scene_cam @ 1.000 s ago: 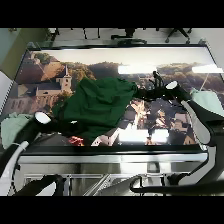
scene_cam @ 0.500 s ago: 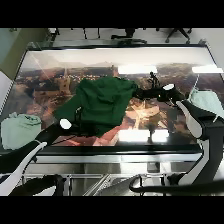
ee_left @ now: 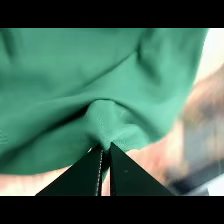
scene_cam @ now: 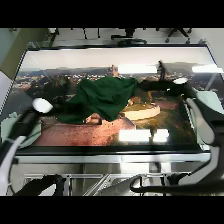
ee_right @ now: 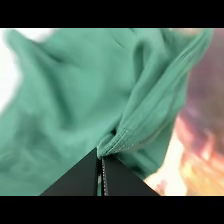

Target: Fold the shirts.

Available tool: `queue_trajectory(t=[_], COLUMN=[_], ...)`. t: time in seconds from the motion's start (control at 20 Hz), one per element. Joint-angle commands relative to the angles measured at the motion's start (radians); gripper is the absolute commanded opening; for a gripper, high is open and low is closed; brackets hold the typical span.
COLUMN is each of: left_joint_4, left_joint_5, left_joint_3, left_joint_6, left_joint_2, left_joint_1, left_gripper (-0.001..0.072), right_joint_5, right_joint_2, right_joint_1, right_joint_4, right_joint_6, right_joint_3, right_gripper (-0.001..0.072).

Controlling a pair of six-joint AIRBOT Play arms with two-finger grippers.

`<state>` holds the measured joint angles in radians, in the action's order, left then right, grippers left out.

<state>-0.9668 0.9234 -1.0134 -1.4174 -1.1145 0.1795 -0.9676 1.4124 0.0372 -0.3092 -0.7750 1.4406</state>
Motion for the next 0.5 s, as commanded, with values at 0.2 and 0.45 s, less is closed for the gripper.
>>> queue_trajectory(t=[0.2, 0.45], left_joint_4=[-0.013, -0.253], left_joint_5=[0.147, 0.147], left_joint_3=[-0.554, -0.844], left_joint_6=[0.007, -0.035], left_joint_2=[0.304, 0.39], left_joint_1=[-0.146, -0.146], left_gripper=[0.0013, 0.0013], right_joint_5=[-0.008, 0.181], right_joint_2=[-0.639, -0.919], right_joint_1=[0.126, 0.142], right_joint_4=[-0.019, -0.286], right_joint_6=[0.073, 0.072], right_joint_3=[0.045, 0.099], right_gripper=[0.0016, 0.0016])
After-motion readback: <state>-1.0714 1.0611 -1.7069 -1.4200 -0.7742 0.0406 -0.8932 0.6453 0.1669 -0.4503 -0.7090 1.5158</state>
